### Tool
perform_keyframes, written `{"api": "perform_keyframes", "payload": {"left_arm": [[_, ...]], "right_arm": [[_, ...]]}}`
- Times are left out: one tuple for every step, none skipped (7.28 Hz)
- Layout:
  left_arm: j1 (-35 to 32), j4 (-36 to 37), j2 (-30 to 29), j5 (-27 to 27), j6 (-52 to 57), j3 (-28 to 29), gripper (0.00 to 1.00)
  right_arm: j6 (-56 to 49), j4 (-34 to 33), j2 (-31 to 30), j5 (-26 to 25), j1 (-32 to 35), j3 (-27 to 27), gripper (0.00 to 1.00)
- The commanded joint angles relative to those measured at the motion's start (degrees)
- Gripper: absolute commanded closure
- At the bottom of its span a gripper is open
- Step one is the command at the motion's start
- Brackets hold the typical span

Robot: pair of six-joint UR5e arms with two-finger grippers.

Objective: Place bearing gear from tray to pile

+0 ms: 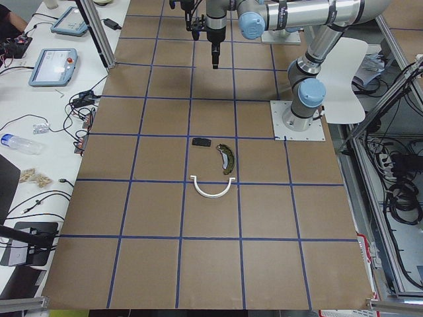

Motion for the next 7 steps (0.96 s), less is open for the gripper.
{"api": "perform_keyframes", "payload": {"left_arm": [[-0.2,0.0,0.0,0.1,-0.7,0.4,0.0],[-0.1,0.0,-0.1,0.0,-0.7,0.0,0.0],[-0.1,0.2,-1.1,-0.4,-0.8,0.2,0.0],[0.1,1.4,-1.8,-0.1,-0.2,0.0,0.0],[0.4,1.5,-1.9,0.2,0.0,0.0,0.0],[0.4,1.6,-2.2,0.1,0.1,0.0,0.0],[0.5,1.7,-2.6,0.0,0.2,-0.4,0.0]], "right_arm": [[6.9,-6.1,6.0,0.3,12.3,-0.3,0.89],[6.8,-8.5,8.1,0.4,15.4,0.1,0.88],[6.6,-8.9,9.6,0.3,17.3,0.4,0.75],[4.8,-10.2,10.1,0.2,17.3,0.4,0.4],[2.8,-10.9,9.7,-0.4,16.7,0.5,0.0],[-0.1,-9.8,7.8,0.1,12.3,0.2,0.0],[-0.5,-6.1,4.4,2.8,5.4,0.3,0.0]]}}
